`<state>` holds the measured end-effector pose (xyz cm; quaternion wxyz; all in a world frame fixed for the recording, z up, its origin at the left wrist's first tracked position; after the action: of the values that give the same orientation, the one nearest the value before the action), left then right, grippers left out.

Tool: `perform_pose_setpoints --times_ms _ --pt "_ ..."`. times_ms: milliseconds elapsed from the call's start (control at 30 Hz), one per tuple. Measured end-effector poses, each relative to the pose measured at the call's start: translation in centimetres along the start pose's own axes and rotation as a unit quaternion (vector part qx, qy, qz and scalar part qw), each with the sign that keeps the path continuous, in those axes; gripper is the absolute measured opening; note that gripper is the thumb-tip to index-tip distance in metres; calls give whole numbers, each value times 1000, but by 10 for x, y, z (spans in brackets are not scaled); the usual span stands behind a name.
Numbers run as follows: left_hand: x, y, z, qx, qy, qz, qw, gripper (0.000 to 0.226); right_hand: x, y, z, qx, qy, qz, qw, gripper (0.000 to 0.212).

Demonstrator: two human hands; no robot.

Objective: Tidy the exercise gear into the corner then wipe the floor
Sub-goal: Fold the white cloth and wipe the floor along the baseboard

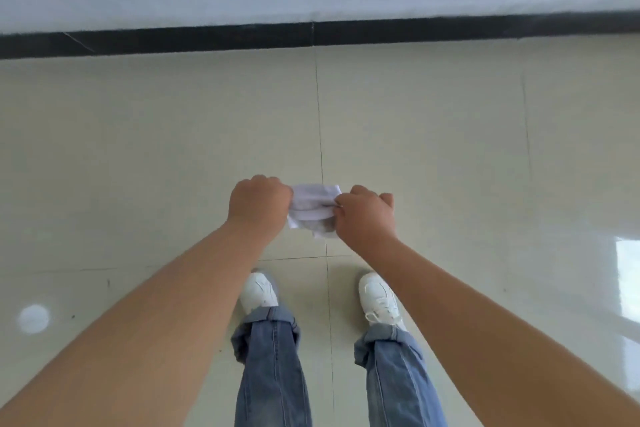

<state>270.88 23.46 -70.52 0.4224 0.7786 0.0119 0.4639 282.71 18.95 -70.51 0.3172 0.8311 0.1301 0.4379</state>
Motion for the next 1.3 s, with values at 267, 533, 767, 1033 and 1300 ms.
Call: perform_pose_setpoints --times_ms 267,533,767,1033,1300 --pt "73 157 -136 252 153 88 951 23 99 70 -187 221 68 62 971 26" --pt "46 390 -219 428 305 153 837 27 77 213 -373 423 136 42 895 30" --pt "-27 624 -276 576 310 159 739 30 -15 382 -546 573 145 -17 807 30" --pt "-88 852 -312 684 312 184 634 31 -97 570 -689 692 85 -19 716 27" --pt "-152 991 -391 706 498 340 371 19 -168 663 -819 813 -16 39 581 12"
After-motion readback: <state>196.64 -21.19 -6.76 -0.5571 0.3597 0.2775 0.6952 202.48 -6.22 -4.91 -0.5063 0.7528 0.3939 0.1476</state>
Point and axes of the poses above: each hand's wrist, its own y-axis away from the middle knuckle, its own x-axis out of the back of the hand, z = x × y, the point moved 7 cm from there along -y, towards the middle knuckle, and after that the axes turned 11 degrees about -y, right-handed, at the moved point
